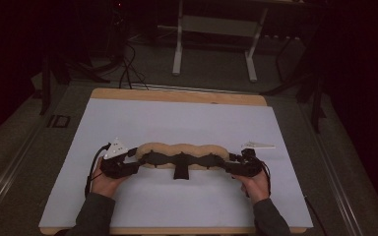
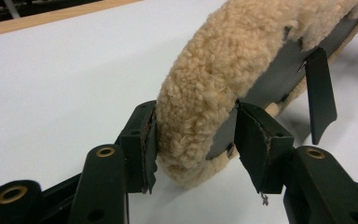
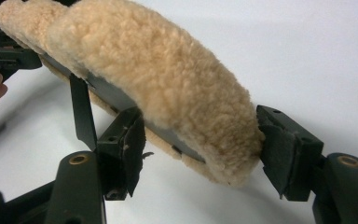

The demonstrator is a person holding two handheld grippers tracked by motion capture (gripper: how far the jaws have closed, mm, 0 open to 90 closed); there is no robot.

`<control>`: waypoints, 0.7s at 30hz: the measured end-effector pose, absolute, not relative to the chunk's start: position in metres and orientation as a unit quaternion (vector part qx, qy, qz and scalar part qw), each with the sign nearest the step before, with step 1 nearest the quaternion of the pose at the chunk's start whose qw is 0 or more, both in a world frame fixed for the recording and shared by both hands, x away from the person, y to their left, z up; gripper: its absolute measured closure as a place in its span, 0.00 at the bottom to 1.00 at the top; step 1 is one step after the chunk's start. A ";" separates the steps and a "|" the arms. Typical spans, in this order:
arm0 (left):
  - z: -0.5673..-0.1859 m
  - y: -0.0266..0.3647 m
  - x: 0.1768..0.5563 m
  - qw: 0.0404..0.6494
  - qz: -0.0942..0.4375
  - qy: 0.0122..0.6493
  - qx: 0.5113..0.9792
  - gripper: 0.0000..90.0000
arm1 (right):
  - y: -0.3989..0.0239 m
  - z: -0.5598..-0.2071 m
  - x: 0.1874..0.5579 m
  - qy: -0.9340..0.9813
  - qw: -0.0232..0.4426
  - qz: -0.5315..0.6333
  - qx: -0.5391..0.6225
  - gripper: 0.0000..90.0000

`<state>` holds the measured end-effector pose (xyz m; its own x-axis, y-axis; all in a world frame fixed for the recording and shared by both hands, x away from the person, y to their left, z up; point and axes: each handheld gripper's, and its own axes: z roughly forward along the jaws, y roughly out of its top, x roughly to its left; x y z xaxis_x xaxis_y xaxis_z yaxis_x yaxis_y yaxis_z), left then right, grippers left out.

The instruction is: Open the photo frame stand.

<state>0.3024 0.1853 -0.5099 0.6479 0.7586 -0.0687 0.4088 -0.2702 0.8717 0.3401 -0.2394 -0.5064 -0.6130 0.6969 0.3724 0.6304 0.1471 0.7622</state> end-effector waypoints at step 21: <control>-0.507 0.182 0.287 0.458 0.186 0.369 0.787 0.52 | -0.238 -0.506 0.323 0.774 0.046 0.464 0.428 0.36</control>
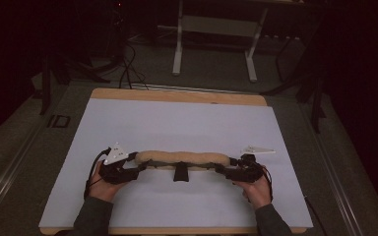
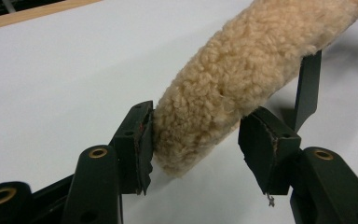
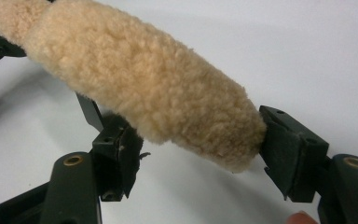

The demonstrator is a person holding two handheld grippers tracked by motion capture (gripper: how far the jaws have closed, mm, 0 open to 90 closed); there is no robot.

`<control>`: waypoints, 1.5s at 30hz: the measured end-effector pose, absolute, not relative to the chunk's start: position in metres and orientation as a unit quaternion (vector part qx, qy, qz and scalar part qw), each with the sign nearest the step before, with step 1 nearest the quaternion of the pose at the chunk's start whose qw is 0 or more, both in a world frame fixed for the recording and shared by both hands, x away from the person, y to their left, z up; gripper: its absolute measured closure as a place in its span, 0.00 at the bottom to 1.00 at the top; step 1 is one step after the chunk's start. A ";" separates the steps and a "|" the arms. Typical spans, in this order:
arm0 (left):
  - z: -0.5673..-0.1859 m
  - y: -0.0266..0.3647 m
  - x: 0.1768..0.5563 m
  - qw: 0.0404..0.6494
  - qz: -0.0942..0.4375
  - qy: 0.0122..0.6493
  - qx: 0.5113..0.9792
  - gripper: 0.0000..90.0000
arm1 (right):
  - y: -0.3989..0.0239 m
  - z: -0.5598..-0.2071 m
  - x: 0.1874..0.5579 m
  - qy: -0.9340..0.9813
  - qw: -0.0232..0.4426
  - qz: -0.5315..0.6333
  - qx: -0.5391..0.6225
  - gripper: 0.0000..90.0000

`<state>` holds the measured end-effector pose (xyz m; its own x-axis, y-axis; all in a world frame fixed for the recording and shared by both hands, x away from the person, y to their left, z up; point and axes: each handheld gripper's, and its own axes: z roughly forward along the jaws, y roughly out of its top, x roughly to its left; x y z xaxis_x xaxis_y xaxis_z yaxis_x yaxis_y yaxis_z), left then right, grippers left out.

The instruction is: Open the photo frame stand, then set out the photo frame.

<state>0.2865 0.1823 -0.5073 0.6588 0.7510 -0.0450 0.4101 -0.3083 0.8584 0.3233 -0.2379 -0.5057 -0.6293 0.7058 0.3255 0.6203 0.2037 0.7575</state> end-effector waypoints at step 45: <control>-0.508 0.180 0.281 0.451 0.199 0.376 0.785 0.54 | -0.231 -0.507 0.302 0.804 0.044 0.400 0.437 0.61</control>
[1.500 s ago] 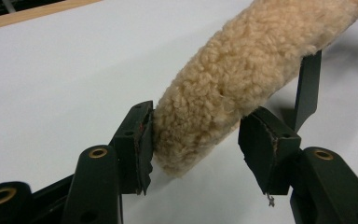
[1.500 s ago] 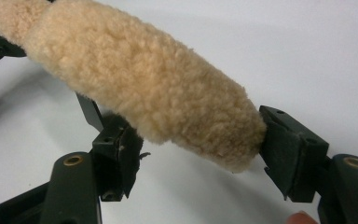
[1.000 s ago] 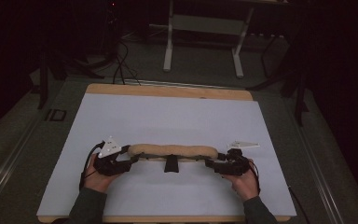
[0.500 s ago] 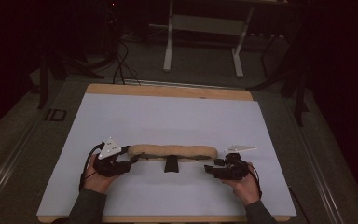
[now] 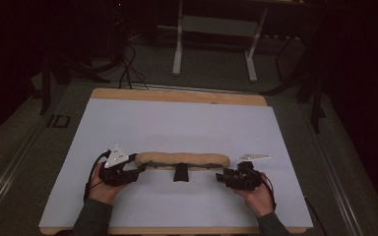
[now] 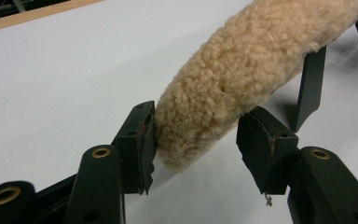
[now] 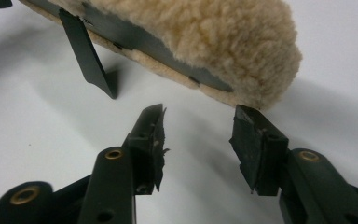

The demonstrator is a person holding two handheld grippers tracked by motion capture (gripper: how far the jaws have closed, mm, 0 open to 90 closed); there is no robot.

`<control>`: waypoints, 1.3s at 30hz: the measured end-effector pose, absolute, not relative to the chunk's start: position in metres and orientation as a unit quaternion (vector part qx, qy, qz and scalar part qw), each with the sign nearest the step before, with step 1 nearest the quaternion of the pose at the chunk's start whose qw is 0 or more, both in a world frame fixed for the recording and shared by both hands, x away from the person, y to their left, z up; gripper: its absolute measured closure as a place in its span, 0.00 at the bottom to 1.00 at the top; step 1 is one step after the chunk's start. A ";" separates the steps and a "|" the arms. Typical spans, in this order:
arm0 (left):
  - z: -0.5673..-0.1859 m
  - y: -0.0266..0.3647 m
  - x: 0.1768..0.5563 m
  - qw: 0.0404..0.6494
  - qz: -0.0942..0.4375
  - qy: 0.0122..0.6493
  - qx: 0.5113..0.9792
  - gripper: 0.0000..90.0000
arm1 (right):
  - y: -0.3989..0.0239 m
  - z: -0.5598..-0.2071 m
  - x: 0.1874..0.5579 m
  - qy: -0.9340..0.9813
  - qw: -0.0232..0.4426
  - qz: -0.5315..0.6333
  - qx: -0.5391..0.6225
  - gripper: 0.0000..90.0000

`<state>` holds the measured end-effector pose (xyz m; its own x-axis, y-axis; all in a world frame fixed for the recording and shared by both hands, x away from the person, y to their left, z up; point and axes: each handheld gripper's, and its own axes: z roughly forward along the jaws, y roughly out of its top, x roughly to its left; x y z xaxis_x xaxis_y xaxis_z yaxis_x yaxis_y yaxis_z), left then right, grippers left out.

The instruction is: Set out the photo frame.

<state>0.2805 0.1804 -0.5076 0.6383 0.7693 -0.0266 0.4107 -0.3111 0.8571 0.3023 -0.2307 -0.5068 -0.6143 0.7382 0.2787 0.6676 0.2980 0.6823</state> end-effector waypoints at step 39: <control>-0.507 0.179 0.279 0.444 0.206 0.374 0.788 0.57 | -0.218 -0.506 0.300 0.795 0.116 0.421 0.420 0.73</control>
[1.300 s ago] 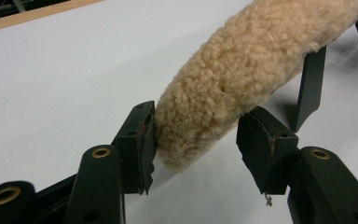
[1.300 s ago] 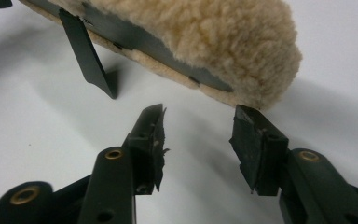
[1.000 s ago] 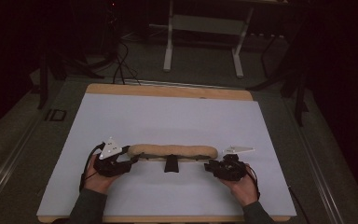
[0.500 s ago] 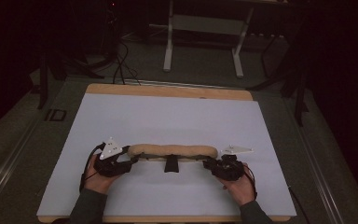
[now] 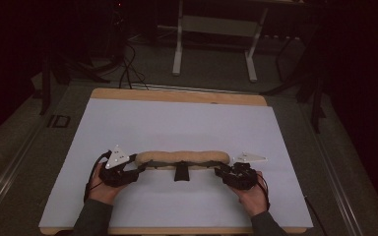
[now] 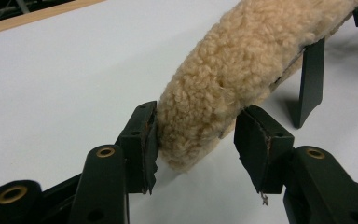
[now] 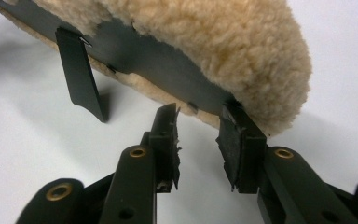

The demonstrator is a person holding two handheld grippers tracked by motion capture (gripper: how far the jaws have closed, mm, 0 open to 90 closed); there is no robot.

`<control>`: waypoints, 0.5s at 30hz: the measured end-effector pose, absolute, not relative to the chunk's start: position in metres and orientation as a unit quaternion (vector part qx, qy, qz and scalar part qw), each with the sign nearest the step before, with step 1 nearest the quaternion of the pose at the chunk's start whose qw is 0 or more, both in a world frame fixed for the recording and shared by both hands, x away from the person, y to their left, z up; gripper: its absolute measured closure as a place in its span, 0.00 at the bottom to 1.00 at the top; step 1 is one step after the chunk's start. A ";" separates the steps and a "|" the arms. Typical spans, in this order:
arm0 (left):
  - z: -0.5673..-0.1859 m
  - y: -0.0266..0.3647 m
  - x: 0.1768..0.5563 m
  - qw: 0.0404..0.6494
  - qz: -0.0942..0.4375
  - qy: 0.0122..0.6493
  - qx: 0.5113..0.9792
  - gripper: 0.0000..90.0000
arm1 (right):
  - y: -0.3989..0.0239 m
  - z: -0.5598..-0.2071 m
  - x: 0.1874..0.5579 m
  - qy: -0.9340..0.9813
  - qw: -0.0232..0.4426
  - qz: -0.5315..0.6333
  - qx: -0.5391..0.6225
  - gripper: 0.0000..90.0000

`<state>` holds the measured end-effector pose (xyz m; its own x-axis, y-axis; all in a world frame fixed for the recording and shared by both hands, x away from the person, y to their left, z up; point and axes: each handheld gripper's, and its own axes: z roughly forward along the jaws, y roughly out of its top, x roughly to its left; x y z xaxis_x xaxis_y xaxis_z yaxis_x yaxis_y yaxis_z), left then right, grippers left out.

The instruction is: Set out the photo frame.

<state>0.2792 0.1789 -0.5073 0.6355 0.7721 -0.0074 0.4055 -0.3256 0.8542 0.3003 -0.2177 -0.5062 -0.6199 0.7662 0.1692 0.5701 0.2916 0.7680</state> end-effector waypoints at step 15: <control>-0.507 0.178 0.278 0.442 0.210 0.372 0.789 0.58 | -0.216 -0.505 0.302 0.791 0.112 0.421 0.430 0.69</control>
<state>0.2779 0.1784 -0.5073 0.6352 0.7724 0.0012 0.4016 -0.3316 0.8536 0.3021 -0.2165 -0.5055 -0.6059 0.7738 0.1850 0.5852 0.2759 0.7625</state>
